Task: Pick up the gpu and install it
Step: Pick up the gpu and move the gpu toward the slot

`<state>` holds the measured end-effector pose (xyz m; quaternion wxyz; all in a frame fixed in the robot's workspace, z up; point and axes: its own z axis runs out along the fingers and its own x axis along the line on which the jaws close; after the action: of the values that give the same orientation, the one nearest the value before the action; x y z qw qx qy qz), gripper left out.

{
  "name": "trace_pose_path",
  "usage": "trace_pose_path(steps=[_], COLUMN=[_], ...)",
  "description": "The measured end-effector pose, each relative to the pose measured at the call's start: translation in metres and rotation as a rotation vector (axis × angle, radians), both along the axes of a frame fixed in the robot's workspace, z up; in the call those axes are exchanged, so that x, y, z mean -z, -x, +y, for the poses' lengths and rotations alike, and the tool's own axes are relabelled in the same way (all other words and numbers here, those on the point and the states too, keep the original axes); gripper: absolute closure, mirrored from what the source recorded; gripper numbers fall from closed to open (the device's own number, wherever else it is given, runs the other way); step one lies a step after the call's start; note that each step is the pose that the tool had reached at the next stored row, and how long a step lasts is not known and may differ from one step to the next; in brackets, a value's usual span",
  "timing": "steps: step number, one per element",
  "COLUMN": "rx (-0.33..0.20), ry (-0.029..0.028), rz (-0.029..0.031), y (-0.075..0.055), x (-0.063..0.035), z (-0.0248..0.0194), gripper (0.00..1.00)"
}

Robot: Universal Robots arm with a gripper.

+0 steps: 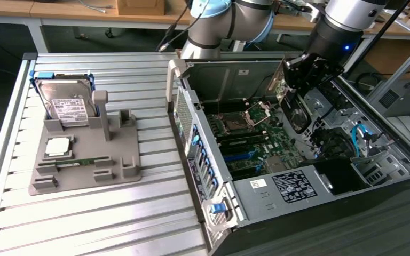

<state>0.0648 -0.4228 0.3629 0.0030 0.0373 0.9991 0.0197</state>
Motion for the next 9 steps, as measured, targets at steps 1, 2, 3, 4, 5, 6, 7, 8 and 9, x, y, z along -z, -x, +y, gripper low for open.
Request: trace_pose_path(steps=[1,2,3,4,5,6,7,8,9], rx=[0.000,0.000,0.000,0.000,0.000,0.000,0.000,0.000,0.000], ry=[0.0000,0.0000,0.0000,0.0000,0.0000,0.0000,0.0000,0.0000,0.0000], rz=[0.0000,0.0000,0.0000,0.0000,0.0000,0.0000,0.0000,0.0000,0.0000], y=[0.0000,0.0000,0.0000,0.0000,0.0000,0.0000,0.0000,0.0000,0.0000], x=[0.0004,0.0008,0.0013,0.0017,0.0024,0.0030,0.0034,0.0039,0.0043], z=[0.0000,0.0000,0.0000,0.0000,0.0000,0.0000,0.0000,0.0000,0.0000], gripper=[0.73,0.73,0.73,0.73,0.73,0.73,0.73,0.73,0.73])
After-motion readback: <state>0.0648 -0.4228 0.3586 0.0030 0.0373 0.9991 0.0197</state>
